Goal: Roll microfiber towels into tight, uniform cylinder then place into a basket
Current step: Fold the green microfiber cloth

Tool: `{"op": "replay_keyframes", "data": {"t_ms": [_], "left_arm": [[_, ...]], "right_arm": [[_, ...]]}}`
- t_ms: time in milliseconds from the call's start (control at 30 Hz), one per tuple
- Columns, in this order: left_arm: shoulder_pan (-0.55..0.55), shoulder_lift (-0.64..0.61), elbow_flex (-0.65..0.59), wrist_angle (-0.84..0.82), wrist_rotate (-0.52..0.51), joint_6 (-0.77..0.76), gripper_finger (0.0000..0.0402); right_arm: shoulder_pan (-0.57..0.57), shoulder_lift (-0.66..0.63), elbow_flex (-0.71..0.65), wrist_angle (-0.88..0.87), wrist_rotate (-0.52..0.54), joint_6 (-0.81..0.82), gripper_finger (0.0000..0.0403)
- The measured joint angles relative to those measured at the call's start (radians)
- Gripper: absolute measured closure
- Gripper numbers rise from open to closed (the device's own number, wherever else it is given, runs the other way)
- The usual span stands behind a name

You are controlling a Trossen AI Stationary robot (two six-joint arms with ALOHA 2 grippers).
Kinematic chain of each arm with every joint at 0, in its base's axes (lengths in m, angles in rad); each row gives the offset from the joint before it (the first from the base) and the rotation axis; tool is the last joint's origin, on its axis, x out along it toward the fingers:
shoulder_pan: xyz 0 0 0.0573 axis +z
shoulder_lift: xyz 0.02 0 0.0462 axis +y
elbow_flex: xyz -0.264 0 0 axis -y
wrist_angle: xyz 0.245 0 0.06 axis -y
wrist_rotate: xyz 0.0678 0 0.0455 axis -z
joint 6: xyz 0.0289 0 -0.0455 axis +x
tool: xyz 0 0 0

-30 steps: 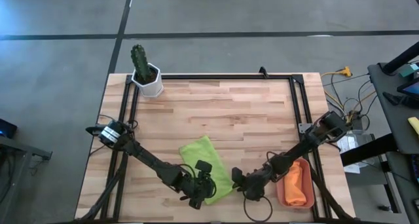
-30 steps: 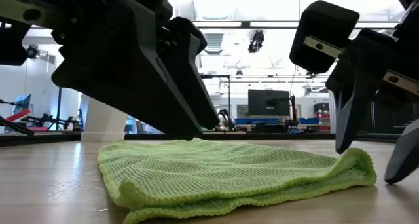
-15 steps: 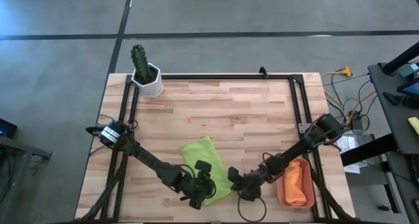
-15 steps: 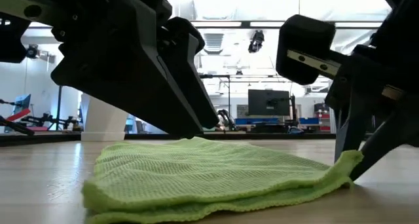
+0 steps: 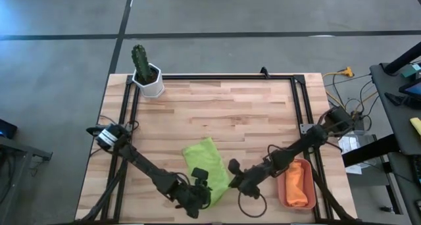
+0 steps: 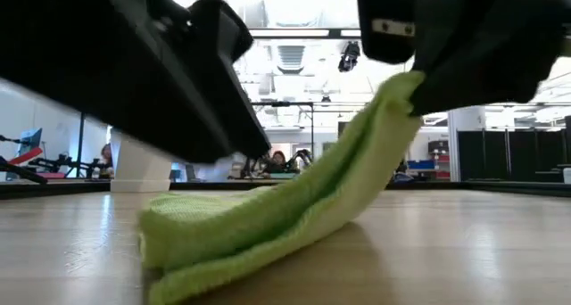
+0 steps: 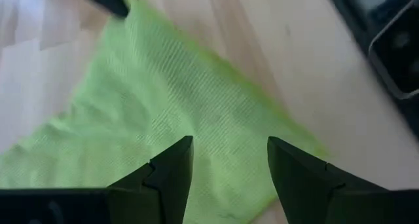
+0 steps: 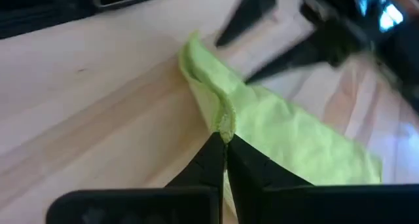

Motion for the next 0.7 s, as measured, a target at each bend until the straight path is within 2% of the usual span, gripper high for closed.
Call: {"op": "replay_keyframes", "data": {"t_ms": [300,433,567,700], "left_arm": [[-0.005,-0.025,0.001,0.068,-0.095,-0.154,0.0221],[-0.003,-0.025,0.001,0.072,-0.096,-0.248,0.0221],[-0.003,-0.025,0.001,0.065,-0.096,-0.344,0.0221],[-0.003,-0.025,-0.003,0.065,-0.096,-0.413,0.0221]], "right_arm": [[-0.066,0.011,0.076,0.002,0.000,0.192,0.0394],[-0.070,0.011,0.121,-0.076,0.002,0.214,0.0394],[-0.070,0.029,0.158,-0.151,0.049,0.241,0.0394],[-0.072,0.048,0.176,-0.163,0.069,0.267,0.0394]]}}
